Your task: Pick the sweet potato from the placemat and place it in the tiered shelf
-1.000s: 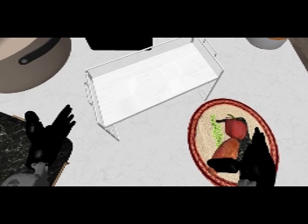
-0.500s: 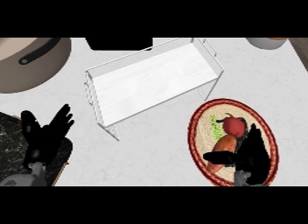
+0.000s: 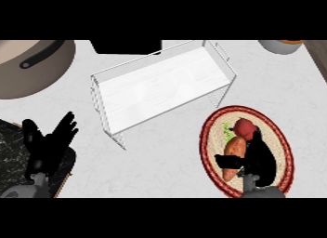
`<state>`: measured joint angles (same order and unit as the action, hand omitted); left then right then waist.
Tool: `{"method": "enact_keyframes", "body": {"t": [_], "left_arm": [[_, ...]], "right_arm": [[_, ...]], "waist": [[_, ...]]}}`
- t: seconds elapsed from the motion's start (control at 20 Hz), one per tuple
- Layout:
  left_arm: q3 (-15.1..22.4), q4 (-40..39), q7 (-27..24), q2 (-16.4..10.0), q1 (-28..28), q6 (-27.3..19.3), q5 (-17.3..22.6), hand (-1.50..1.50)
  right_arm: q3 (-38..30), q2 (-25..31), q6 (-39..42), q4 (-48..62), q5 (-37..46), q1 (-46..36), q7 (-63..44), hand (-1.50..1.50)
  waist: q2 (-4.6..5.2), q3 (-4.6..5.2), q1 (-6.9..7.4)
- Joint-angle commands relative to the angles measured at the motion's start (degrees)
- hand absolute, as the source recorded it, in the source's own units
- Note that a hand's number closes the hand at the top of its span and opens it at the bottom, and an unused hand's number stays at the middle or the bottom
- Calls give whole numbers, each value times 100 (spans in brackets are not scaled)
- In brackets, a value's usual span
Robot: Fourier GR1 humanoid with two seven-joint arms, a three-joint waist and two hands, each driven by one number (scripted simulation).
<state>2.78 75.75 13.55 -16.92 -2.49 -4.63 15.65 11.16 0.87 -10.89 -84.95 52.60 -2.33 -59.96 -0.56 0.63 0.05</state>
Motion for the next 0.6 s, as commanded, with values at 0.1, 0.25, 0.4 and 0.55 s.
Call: {"method": "enact_keyframes", "body": {"t": [0.1, 0.25, 0.4, 0.55], "left_arm": [[68, 40, 243, 190, -202, -227, -255, 0], [-33, -286, -107, 278, -106, -38, -261, 0], [74, -103, 153, 148, -240, 82, -163, 0], [271, -73, 165, 262, -427, 144, -229, 0]], "right_arm": [[510, -81, -756, 595, -404, -125, 89, 150], [543, -80, -790, 544, -187, -427, -4, 150], [2170, -82, 362, 193, -450, -535, 1159, 150], [3384, -84, 1331, 109, -680, -967, 2069, 150]], "waist": [[60, -66, 13], [61, -63, 12], [86, -71, 334], [132, -70, 767]]}}
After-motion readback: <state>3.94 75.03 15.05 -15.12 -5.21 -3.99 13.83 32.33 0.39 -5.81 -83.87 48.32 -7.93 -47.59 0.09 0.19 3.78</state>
